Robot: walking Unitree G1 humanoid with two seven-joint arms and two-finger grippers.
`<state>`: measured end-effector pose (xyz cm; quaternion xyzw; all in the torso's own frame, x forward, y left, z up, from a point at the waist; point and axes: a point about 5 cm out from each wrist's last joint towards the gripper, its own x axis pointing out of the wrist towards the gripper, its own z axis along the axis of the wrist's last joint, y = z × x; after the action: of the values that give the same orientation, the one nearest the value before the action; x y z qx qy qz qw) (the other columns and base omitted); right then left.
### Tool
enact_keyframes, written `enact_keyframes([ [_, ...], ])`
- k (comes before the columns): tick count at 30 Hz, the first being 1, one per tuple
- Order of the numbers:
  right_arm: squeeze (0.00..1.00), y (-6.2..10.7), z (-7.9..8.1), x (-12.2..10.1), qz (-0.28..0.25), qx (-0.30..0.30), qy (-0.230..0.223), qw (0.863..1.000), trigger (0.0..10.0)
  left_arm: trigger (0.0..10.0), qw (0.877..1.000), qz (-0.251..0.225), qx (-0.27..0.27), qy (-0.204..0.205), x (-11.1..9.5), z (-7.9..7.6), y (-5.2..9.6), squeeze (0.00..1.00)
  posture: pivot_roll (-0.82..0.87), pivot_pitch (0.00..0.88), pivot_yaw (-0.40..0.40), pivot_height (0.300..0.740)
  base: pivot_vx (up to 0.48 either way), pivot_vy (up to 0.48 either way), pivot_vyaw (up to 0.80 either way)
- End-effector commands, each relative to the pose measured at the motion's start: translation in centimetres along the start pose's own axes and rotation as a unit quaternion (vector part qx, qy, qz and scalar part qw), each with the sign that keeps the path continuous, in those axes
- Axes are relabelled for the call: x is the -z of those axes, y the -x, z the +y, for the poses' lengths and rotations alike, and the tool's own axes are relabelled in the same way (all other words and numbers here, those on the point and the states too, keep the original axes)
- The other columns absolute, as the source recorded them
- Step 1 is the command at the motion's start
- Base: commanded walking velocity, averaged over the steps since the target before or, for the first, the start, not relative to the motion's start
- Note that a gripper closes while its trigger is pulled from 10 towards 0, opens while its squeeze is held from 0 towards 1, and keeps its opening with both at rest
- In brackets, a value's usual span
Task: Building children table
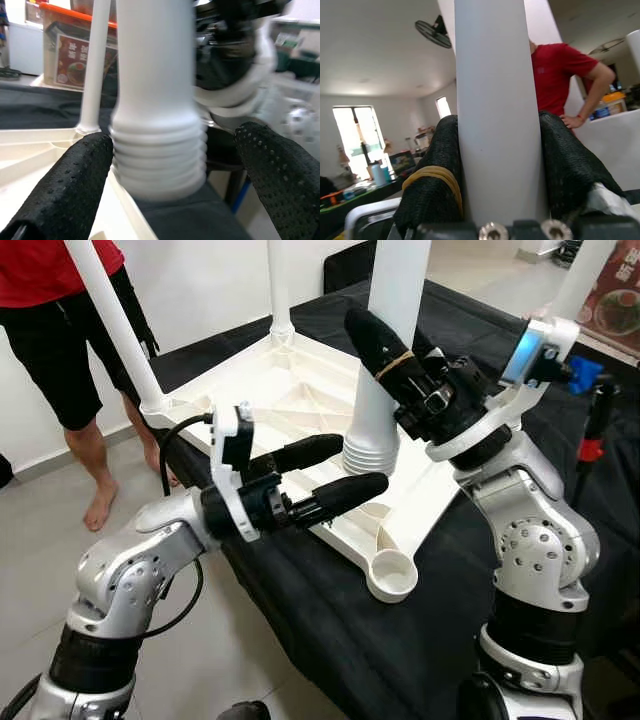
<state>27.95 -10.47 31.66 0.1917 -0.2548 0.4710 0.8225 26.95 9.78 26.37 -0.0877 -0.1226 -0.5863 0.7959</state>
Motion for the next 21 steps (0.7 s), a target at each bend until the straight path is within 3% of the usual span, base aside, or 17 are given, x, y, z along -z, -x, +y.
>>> enact_keyframes([
  [1, 0.00, -0.3, 0.9, 0.0, -0.001, -0.027, -0.005, 1.000, 10.0, 10.0, 1.000, 0.007, -0.006, -0.013, 0.2, 0.1, -0.1, 0.00, -0.02, 0.141, 0.007, 0.740, 0.000, 0.000, 0.00],
  [8, 0.00, -0.3, 1.0, 0.0, 0.001, -0.031, -0.005, 1.000, 10.0, 10.0, 0.999, 0.006, -0.026, -0.030, 0.2, 0.6, -0.2, 0.00, -0.03, 0.137, 0.008, 0.740, 0.000, 0.000, 0.00],
  [15, 0.00, -0.4, 1.2, -0.1, -0.001, -0.035, -0.006, 0.999, 10.0, 10.0, 1.000, 0.021, 0.010, -0.020, 1.2, -0.3, -0.8, 0.00, -0.03, 0.134, 0.014, 0.740, 0.000, 0.000, 0.00],
  [16, 0.00, -0.4, 1.2, -0.2, -0.002, -0.035, -0.006, 0.999, 10.0, 0.0, 0.999, 0.023, 0.017, -0.015, 1.4, -0.4, -0.9, 0.00, -0.03, 0.133, 0.014, 0.740, 0.000, 0.000, 0.00],
  [21, 0.00, -0.4, 1.3, -0.4, -0.005, -0.037, -0.006, 0.999, 10.0, 0.0, 0.999, 0.026, 0.027, -0.014, 1.4, -0.6, -1.0, 0.00, -0.03, 0.132, 0.016, 0.740, 0.000, 0.000, 0.00],
])
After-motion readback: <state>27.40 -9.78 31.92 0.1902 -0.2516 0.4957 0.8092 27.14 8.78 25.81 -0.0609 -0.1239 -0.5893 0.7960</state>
